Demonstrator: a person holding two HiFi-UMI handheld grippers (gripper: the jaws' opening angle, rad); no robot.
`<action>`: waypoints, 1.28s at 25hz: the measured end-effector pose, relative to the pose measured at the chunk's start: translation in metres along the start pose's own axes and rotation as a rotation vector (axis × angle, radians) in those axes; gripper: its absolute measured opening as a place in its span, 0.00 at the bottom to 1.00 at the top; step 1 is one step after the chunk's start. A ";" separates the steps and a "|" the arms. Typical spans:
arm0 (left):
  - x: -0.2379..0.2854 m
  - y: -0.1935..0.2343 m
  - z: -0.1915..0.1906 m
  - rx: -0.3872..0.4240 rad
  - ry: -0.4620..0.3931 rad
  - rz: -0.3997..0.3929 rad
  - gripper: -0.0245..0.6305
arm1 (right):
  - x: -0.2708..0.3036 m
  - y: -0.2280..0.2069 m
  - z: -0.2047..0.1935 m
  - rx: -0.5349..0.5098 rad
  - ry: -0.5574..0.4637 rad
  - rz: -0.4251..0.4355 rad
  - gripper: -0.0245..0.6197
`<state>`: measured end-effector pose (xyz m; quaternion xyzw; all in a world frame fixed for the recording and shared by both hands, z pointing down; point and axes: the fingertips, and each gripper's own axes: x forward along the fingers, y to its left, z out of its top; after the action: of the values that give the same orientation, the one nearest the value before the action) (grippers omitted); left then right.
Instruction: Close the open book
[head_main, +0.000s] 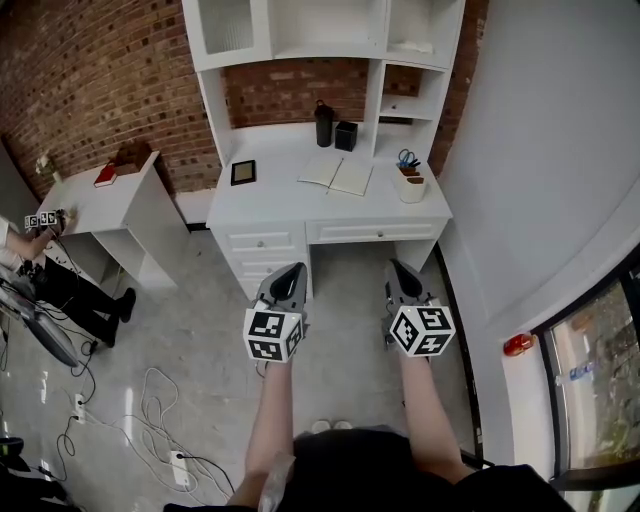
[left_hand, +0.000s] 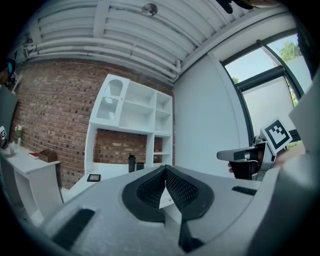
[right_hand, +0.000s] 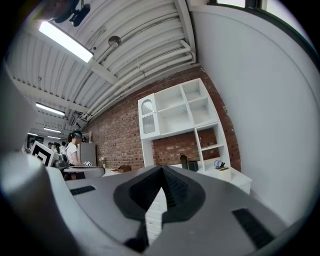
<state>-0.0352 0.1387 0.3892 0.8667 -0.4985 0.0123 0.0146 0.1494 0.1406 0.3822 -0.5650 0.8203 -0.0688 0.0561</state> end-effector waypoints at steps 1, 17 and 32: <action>0.000 -0.001 0.000 -0.001 0.001 -0.001 0.05 | -0.001 0.000 0.000 -0.005 0.002 -0.002 0.04; -0.026 0.001 -0.032 -0.046 0.055 0.012 0.05 | -0.027 0.016 0.005 -0.067 -0.053 0.016 0.26; -0.045 0.038 -0.033 -0.083 0.034 0.032 0.05 | -0.017 0.020 -0.014 -0.035 -0.029 -0.015 0.36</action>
<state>-0.0907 0.1596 0.4208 0.8569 -0.5121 0.0064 0.0587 0.1350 0.1643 0.3925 -0.5728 0.8163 -0.0467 0.0579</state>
